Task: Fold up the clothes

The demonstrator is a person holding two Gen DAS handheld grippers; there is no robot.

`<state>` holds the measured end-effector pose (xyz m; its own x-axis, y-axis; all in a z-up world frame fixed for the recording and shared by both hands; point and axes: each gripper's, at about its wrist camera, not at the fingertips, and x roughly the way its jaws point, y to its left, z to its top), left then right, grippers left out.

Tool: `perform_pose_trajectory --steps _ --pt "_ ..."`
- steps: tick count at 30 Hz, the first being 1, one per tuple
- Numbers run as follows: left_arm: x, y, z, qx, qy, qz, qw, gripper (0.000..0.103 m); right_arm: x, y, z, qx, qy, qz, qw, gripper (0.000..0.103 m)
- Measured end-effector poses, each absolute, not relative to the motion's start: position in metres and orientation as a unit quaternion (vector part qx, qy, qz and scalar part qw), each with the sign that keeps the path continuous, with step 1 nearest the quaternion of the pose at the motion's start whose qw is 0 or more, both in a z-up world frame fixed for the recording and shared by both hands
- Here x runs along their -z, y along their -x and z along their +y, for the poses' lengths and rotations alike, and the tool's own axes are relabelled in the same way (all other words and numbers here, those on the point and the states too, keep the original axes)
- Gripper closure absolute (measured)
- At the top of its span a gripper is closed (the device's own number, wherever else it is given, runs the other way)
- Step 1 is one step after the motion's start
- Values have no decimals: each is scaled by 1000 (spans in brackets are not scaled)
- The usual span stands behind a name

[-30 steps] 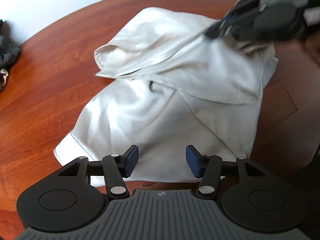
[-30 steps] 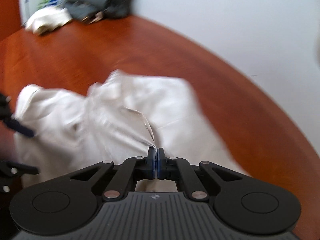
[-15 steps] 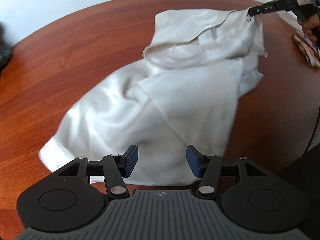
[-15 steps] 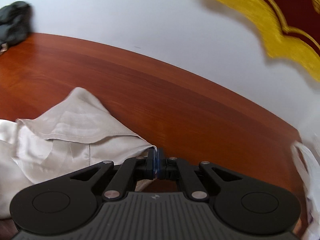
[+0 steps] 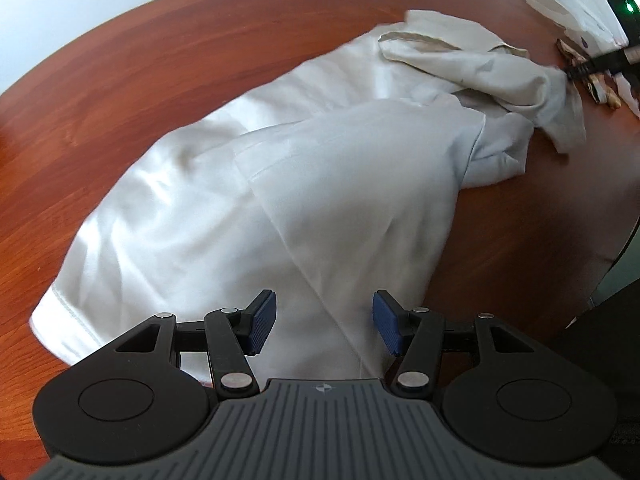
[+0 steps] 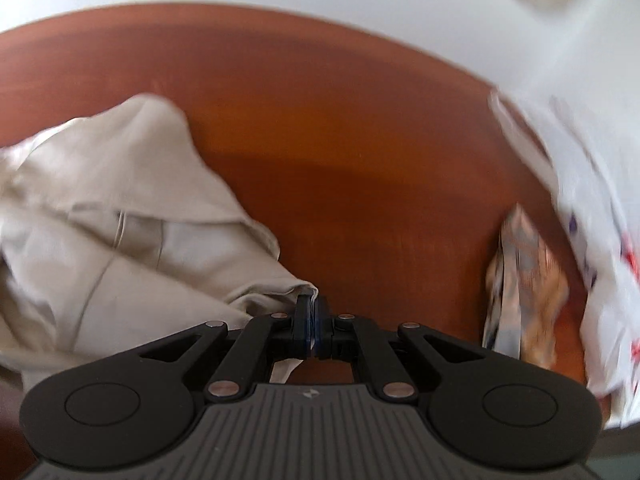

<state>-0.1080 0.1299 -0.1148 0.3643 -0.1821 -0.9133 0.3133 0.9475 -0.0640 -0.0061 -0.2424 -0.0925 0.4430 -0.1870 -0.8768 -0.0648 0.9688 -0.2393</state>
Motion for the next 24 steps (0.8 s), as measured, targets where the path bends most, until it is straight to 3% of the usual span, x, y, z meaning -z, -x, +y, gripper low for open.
perform_pose_trajectory --steps 2,4,6,12,14,17,19,24 --pt "118 105 128 155 -62 545 822 46 90 22 -246 33 98 527 843 100" --pt "120 101 126 157 -65 547 820 46 85 34 -246 33 88 521 848 92" --pt "121 98 124 160 -67 550 817 46 79 35 -247 25 85 510 855 75" --pt "123 95 114 164 -83 551 814 49 61 24 -232 -43 71 473 877 60" --pt "121 98 114 165 -89 550 814 54 59 23 -219 -69 75 468 878 53" --pt "120 100 114 168 -94 546 815 70 58 22 -192 -113 92 464 873 39" --pt "121 100 114 162 -99 546 816 88 62 21 -176 -138 105 466 868 38" --pt "120 102 127 144 -92 553 815 96 79 13 -157 -176 128 479 850 38"
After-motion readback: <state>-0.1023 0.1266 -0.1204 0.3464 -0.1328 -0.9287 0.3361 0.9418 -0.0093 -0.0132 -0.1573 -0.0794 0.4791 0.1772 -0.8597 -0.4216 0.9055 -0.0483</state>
